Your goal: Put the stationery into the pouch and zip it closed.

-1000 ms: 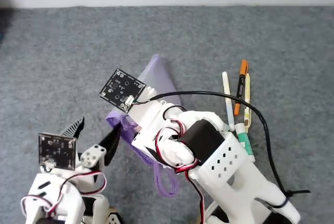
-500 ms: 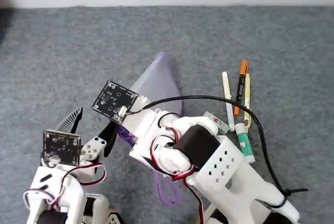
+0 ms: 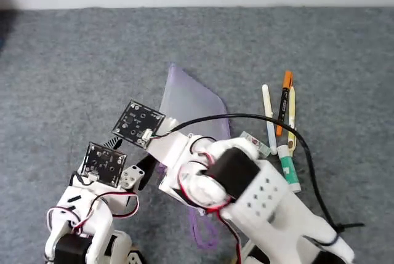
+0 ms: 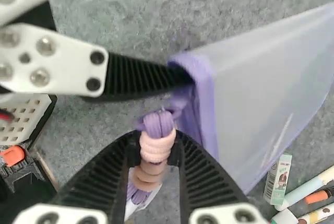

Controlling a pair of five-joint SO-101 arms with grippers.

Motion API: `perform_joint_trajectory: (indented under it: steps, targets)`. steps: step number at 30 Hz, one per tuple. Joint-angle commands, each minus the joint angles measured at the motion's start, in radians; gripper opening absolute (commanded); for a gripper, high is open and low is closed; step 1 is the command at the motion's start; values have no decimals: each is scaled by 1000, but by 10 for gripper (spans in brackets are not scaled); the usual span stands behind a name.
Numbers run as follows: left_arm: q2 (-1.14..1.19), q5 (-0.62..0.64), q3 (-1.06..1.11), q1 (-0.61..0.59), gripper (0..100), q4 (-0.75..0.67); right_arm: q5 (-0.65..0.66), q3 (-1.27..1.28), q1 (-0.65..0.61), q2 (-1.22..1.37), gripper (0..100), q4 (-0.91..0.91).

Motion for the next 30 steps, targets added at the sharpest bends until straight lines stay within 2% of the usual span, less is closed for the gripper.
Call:
perform_joint_trajectory:
  steps: [1, 6, 20, 30]
  targets:
    - [-8, -14, -1, 8, 130, -21, -12, 6, -1, -81, 8, 12]
    - [-8, -15, -4, 9, 12, -21, -12, 84, 70, -165, 8, 31]
    - [-8, -15, -4, 9, 13, -12, -3, 201, 351, -430, 8, 42]
    - [-6, -18, 31, 11, 16, -20, -3, 218, 355, -464, 8, 73]
